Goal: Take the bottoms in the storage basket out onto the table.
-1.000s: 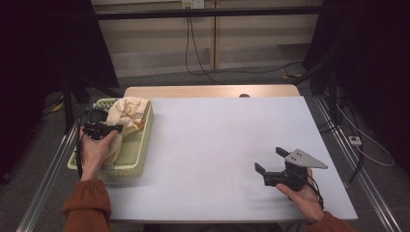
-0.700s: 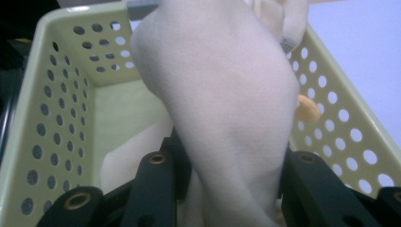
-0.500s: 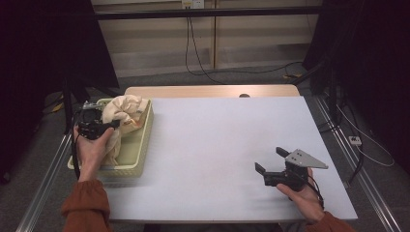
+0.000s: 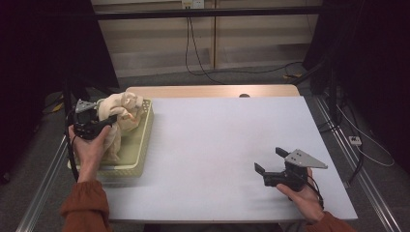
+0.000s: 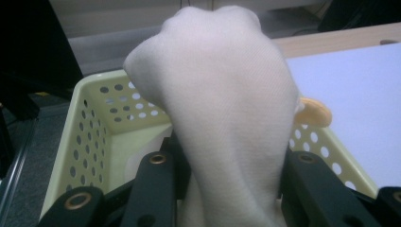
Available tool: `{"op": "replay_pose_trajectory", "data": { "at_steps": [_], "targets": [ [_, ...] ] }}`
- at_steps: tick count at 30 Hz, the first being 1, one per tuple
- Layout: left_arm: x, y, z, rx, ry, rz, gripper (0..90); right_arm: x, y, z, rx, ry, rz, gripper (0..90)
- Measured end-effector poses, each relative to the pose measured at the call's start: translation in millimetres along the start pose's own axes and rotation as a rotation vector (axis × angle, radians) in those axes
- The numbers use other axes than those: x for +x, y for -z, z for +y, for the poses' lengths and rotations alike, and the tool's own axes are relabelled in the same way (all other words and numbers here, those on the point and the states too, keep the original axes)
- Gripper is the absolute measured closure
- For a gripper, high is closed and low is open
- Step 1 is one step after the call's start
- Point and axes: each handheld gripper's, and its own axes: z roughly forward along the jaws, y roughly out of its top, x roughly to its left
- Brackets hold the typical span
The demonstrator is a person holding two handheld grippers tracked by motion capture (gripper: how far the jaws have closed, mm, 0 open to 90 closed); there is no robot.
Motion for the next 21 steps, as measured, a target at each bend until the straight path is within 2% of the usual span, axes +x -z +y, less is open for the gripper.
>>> {"op": "replay_pose_trajectory", "data": {
  "at_steps": [6, 10, 16, 21],
  "targets": [
    [-1.1, 3.8, 0.3, -0.052, 0.006, -0.009, 66.8, -0.3, 0.1, -0.1, 0.0, 0.0, 0.0, 3.7],
    [-2.1, 4.8, 0.1, -0.089, 0.022, -0.036, 66.8, -0.1, 0.2, 0.0, -0.001, 0.002, -0.002, 3.7],
    [-3.8, 7.8, 1.2, -0.122, 0.023, -0.045, 66.7, -0.5, 0.4, 0.0, -0.002, 0.003, -0.002, 3.7],
    [-3.9, 12.1, 2.1, -0.166, 0.045, -0.066, 66.6, -0.4, 0.5, 0.1, -0.003, 0.002, -0.002, 3.7]
  ]
}}
